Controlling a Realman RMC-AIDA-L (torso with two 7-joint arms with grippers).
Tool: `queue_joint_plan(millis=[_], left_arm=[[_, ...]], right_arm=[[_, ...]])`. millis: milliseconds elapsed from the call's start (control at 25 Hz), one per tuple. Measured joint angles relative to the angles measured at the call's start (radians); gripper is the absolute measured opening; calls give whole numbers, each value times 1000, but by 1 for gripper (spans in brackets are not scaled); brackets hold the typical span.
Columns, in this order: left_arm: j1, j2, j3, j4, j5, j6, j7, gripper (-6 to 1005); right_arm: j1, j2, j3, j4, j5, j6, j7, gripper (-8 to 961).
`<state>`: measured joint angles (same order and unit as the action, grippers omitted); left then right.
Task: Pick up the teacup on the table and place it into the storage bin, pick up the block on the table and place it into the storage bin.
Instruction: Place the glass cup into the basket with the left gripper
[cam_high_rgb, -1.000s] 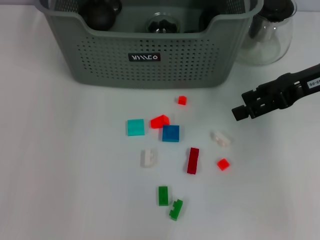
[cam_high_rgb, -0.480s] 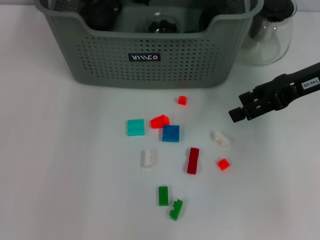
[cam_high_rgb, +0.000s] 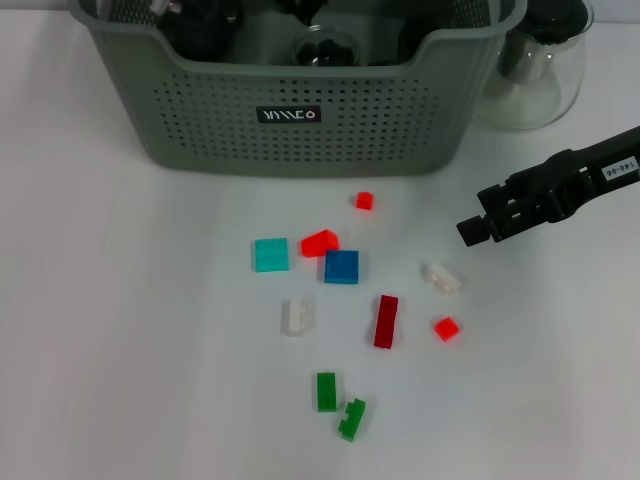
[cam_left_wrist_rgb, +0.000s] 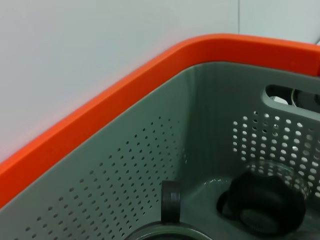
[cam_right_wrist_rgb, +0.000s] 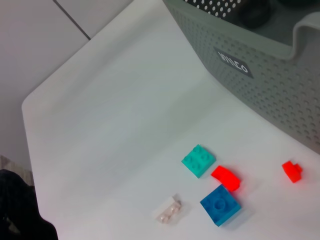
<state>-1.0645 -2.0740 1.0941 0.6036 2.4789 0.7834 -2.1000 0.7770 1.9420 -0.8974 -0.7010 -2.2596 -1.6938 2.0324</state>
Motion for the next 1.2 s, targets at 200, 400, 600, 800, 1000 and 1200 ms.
queue_joint_plan(millis=[200,400,600,800,1000,1200], left_arm=[[0,-22,5,-1,41,-21,-1,35],[-1,-38,6,-2,74,-28,-2,36],[0,-40,6,-2,79,-30,-2,36],[4,-40,6,-2,79,-24,-3,36],[6,-40,6,-2,80,-23,-3,36],[10,-40,4,-2,80,-27,-3,95]], right_arm=[[-5,0,-1,1,0,7,0,924],[-6,0,-3,2,0,8,0,924],[-7,1,-3,2,0,9,0,925],[-7,2,-5,2,0,10,0,925],[-7,4,-5,2,0,10,0,925],[-7,5,-5,2,0,9,0,924]])
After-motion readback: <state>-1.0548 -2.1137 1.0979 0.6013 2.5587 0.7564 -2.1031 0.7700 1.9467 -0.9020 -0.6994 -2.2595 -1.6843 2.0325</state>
